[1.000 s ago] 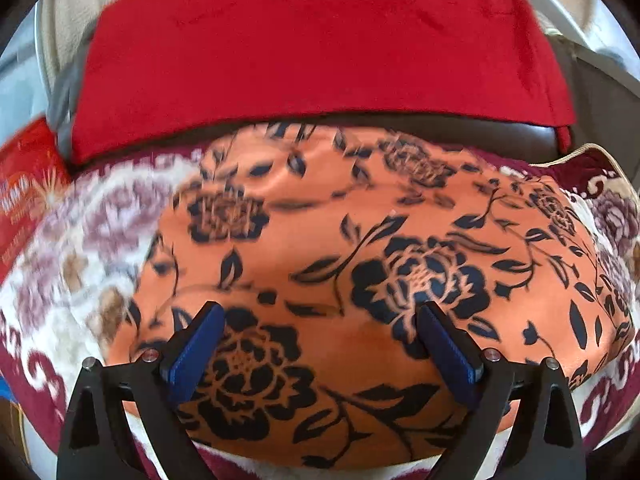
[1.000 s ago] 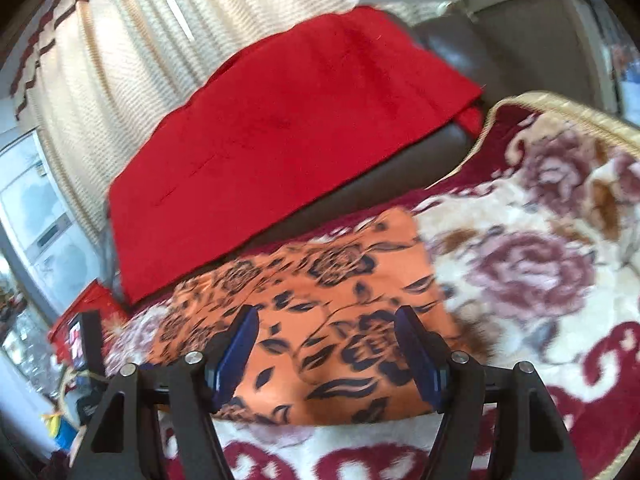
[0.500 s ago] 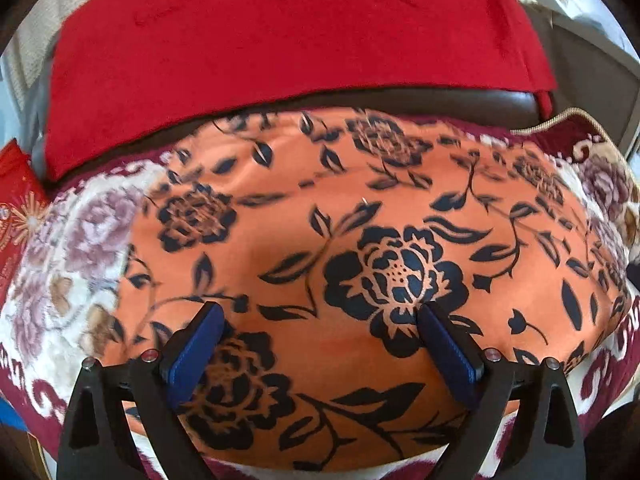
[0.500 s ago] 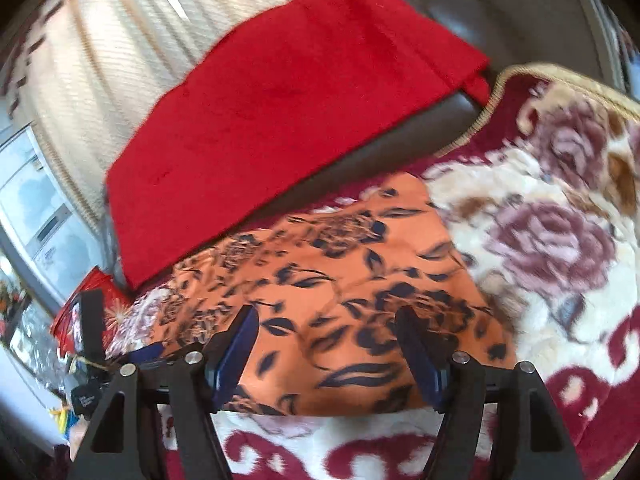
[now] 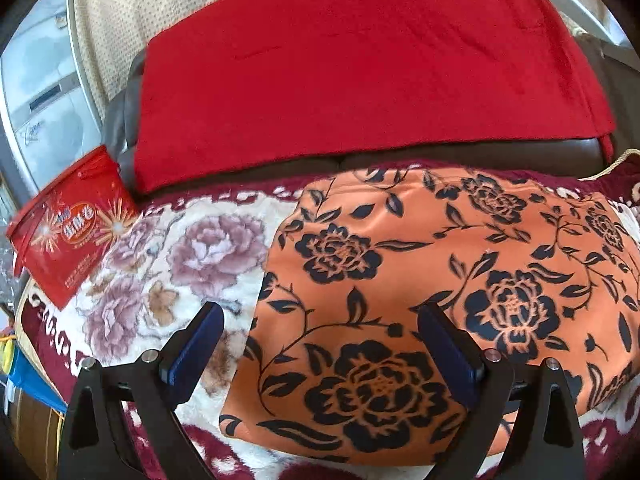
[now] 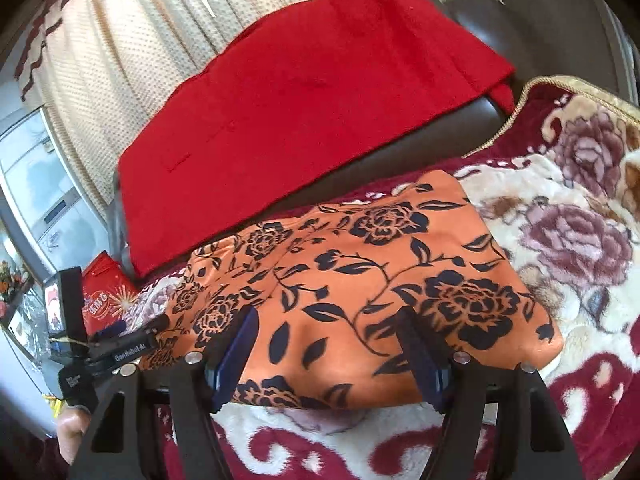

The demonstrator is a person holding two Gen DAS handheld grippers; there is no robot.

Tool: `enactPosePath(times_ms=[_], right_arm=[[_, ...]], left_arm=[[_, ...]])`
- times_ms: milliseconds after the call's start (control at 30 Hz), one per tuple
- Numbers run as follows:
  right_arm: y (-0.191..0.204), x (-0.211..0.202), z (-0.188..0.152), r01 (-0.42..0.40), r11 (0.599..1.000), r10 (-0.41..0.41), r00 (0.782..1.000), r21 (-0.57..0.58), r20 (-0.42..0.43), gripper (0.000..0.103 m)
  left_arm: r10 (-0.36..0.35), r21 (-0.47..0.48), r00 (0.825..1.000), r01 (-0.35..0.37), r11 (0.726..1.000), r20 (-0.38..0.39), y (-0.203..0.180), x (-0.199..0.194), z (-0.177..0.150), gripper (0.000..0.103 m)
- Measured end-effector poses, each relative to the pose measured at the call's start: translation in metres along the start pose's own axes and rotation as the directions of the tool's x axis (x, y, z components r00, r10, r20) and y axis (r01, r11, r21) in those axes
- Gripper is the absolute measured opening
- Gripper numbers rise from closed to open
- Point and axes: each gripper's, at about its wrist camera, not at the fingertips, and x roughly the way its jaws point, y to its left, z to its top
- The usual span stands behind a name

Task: Fold small clothes

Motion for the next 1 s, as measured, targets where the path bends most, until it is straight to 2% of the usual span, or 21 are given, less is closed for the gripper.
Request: enactPosePath(times_ms=[67,100,233,367,467,567,667,833,900,1000], right_arm=[[-0.002,0.02,-0.002,0.015,1.0,-0.013,0.996,0.017,-0.094,0.074],[-0.006,0.035,-0.007,0.036,0.999,-0.031,0.985,0.025,-0.172,0.074],[0.003,0.022,-0.005,0.026,1.0,-0.028,0.99,-0.013,-0.139,0.074],[-0.01,-0.004,-0.004,-0.053,0.995,0.061,0.994,0.085,-0.093,0.074],[-0.025,-0.025,-0.004,-0.124,0.975,0.14,0.988,0.184,-0.073,0.074],[-0.043,-0.04,-0.008,-0.181,0.933,0.213,0.975,0.312,-0.071,0.075],[-0.065,-0.041,-0.022,-0.223,0.86,0.279,0.958,0.459,-0.058,0.076],[-0.089,-0.025,-0.036,-0.166,0.777,0.255,0.965,0.607,-0.063,0.076],[-0.1,-0.017,-0.04,-0.141,0.739,0.236,0.97,0.658,-0.057,0.077],[-0.117,-0.003,-0.04,-0.151,0.679,0.231,0.973,0.719,-0.014,0.076]], left_arm=[[-0.025,0.026,0.992,0.028,0.999,-0.12,-0.006,0.027,-0.004,0.1],[-0.024,0.042,0.985,0.032,0.999,-0.173,-0.011,0.039,-0.009,0.1],[-0.009,0.055,0.994,0.015,0.998,-0.105,-0.011,0.025,-0.003,0.1],[-0.046,-0.027,0.999,0.046,0.999,-0.007,-0.002,0.0,0.004,0.1],[-0.012,-0.077,0.999,0.015,0.997,0.04,0.014,-0.008,0.01,0.1],[-0.015,-0.109,1.0,0.016,0.994,0.016,0.025,0.0,0.011,0.1],[-0.016,-0.098,0.999,0.013,0.995,-0.029,0.026,0.016,0.005,0.1],[-0.041,-0.023,0.99,0.038,0.999,-0.137,0.016,0.048,-0.011,0.1],[-0.063,-0.031,0.991,0.06,0.998,-0.118,0.02,0.049,-0.012,0.1],[-0.065,-0.049,0.993,0.061,0.997,-0.097,0.03,0.047,-0.009,0.1]])
